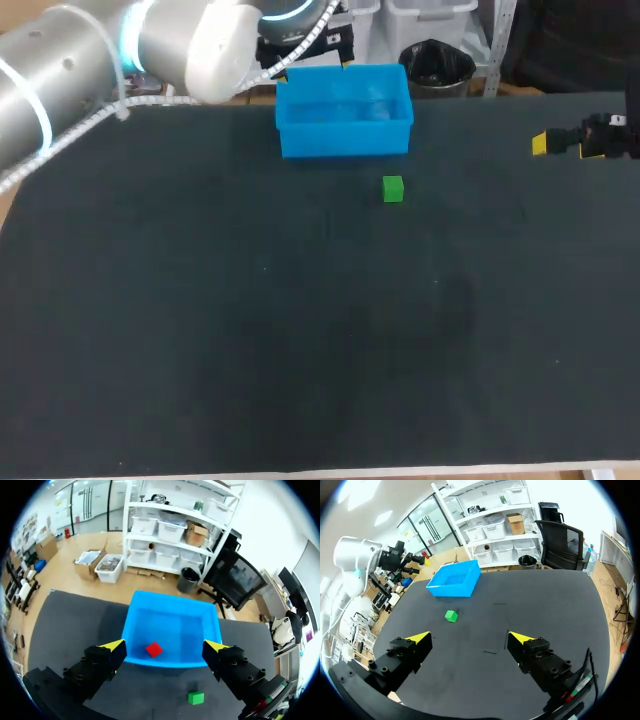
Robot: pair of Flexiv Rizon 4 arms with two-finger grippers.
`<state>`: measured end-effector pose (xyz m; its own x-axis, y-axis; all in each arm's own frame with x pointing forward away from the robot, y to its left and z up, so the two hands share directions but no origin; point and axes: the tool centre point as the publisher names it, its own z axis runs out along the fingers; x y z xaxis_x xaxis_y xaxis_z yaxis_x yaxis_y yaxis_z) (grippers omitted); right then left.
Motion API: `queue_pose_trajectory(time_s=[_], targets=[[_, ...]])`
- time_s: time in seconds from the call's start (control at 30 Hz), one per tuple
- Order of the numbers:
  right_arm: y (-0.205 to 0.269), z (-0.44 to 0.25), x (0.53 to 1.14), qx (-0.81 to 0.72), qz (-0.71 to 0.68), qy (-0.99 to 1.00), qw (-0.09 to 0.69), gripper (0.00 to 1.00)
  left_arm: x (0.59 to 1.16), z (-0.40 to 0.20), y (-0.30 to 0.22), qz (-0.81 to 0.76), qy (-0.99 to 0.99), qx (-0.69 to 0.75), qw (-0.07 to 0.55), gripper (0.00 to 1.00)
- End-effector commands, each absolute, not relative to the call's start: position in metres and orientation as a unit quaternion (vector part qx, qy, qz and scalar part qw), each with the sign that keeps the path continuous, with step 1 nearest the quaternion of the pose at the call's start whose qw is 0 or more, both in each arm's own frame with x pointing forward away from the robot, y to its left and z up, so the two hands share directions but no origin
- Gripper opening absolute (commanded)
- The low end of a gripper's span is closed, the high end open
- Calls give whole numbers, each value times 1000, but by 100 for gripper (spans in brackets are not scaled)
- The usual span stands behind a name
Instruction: Use the left arm to pick the red cube and place it into the blue plastic box first, then use the right arm to grasp the green cube and put it into the same blue plastic box after the first action is fully finished.
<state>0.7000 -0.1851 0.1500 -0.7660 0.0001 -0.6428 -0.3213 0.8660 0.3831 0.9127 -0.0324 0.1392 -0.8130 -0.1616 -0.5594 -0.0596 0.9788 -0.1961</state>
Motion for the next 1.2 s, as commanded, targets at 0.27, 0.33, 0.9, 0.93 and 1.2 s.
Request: queue_pose_trajectory(time_s=[0.27, 0.33, 0.9, 0.93, 1.2], targets=[[-185, 150, 700, -88, 243, 908, 330, 100, 886, 149, -19, -121, 937, -49, 324, 100], [-185, 150, 700, -88, 243, 908, 330, 100, 886, 149, -19, -121, 937, -49, 324, 100], [-185, 150, 700, -88, 243, 908, 330, 100, 882, 149, -10, -137, 932, -14, 336, 100], [-185, 150, 700, -88, 243, 908, 330, 100, 881, 149, -8, -145, 931, -9, 336, 100], [-185, 150, 700, -88, 243, 908, 330, 100, 868, 150, 8, -198, 913, 57, 351, 100]])
